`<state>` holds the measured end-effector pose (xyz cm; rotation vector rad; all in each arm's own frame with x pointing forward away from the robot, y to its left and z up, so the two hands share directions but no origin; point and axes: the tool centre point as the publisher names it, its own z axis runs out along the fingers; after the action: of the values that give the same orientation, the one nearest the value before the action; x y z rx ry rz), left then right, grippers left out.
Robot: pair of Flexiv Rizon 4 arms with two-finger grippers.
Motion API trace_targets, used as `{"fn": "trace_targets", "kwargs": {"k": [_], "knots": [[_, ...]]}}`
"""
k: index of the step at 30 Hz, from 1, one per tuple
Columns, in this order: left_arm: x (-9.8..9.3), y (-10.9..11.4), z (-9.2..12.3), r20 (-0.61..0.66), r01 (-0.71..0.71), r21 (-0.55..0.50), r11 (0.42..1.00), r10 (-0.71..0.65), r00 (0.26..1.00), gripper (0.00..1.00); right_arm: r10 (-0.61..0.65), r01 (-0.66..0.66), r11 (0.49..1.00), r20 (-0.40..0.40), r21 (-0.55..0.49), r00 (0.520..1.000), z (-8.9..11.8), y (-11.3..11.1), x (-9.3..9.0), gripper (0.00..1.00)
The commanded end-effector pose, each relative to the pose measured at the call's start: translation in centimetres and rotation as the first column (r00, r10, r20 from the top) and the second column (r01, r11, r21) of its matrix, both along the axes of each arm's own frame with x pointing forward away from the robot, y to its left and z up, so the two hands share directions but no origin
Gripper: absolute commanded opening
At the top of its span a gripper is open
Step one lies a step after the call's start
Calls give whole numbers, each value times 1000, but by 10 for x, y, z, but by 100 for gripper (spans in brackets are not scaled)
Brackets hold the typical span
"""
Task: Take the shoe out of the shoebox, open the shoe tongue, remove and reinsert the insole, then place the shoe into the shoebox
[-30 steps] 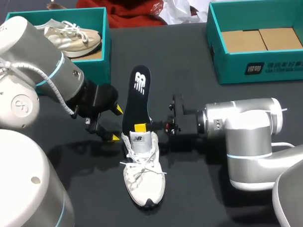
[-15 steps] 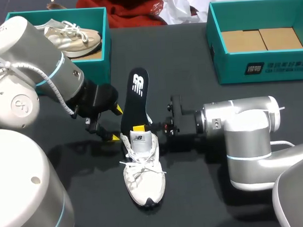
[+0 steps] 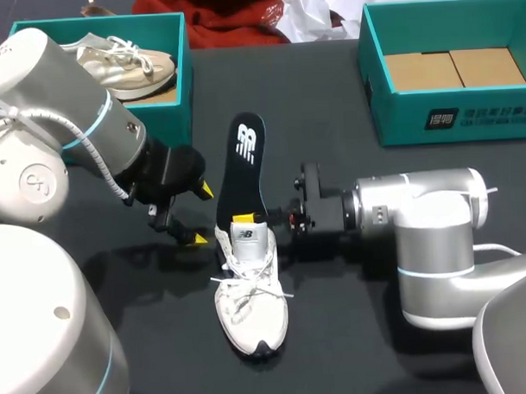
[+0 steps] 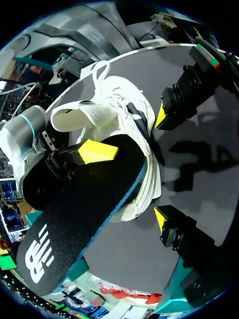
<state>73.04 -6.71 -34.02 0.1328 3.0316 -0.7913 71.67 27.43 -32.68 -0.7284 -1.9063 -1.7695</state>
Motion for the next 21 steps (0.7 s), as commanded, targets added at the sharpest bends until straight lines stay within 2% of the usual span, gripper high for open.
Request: {"fn": "trace_targets", "kwargs": {"k": [1, 7, 21], "knots": [[0, -1, -1, 1, 0, 0, 1000, 0, 1000, 100, 6, -6, 1000, 4, -8, 1000, 2, 0, 2, 26], [0, -1, -1, 1, 0, 0, 1000, 0, 1000, 100, 11, -11, 1000, 14, -4, 1000, 5, 1, 3, 34], [0, -1, -1, 1, 0, 0, 1000, 0, 1000, 100, -23, 22, 999, 30, 28, 999, 16, 4, 14, 33]]}}
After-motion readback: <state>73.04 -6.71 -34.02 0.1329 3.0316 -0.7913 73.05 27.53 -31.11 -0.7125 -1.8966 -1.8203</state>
